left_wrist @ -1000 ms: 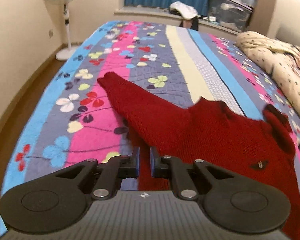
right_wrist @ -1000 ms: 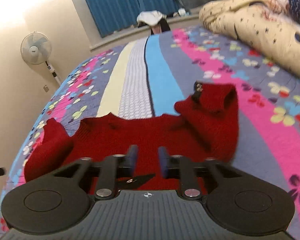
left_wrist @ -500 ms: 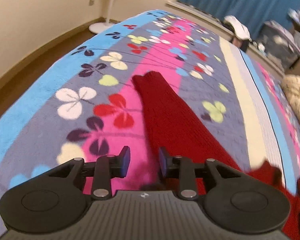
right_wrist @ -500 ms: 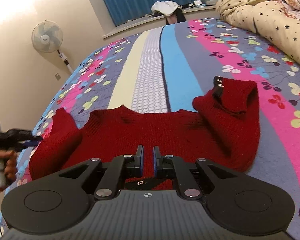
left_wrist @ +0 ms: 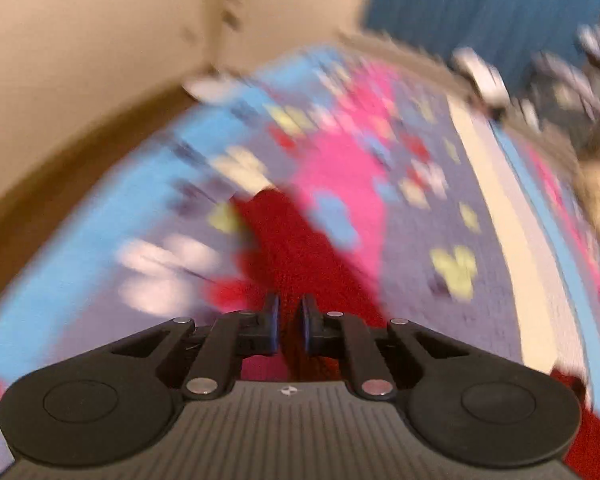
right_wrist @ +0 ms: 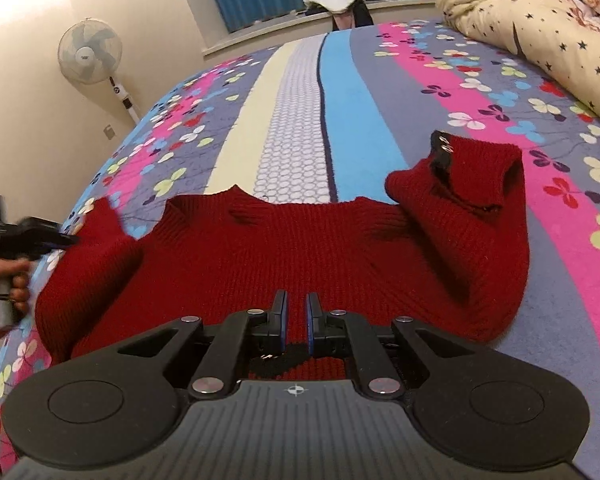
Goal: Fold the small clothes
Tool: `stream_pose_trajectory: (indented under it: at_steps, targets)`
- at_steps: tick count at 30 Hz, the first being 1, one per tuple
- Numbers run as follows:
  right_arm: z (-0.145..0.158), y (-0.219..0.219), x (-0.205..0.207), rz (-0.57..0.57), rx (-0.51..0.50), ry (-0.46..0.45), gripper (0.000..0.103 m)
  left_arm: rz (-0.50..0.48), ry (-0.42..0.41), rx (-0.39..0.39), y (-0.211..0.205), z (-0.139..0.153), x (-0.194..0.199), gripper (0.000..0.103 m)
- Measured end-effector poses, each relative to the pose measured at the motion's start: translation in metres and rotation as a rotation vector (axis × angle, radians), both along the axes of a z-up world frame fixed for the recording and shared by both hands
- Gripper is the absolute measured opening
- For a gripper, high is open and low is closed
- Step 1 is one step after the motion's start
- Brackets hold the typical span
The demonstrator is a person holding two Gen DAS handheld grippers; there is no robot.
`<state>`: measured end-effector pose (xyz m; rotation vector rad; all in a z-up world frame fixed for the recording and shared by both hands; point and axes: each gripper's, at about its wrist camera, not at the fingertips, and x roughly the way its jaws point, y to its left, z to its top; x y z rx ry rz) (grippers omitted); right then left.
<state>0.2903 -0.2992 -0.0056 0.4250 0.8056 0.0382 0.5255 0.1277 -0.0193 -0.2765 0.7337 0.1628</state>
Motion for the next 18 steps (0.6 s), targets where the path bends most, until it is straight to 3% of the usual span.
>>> stream_pose_trajectory:
  at_steps: [2,4,8,10,13,17,18]
  targets:
    - [0.003,0.001,0.0,0.006,-0.009,-0.012,0.01,0.121,-0.055,0.052,0.032,0.023,-0.045,0.011]
    - [0.003,0.0,0.0,0.008,-0.006,-0.015,0.01,0.229,-0.081,0.042,0.066,0.033,-0.098,0.011]
    - [0.003,0.002,-0.001,0.024,0.011,-0.009,0.01,0.405,-0.046,-0.15,0.122,0.015,-0.185,0.011]
    - [0.002,0.005,-0.002,0.034,0.007,-0.008,0.01,0.463,0.006,-0.209,0.138,0.006,-0.207,0.011]
    - [0.002,0.011,-0.003,0.041,-0.004,-0.006,0.01,0.547,-0.007,-0.299,0.16,0.006,-0.229,0.012]
    - [0.001,0.013,-0.002,0.046,-0.023,-0.011,0.01,0.632,0.011,-0.506,0.193,-0.017,-0.25,0.013]
    - [0.0,0.014,-0.001,0.045,-0.029,-0.009,0.01,0.64,0.025,-0.532,0.197,-0.024,-0.252,0.019]
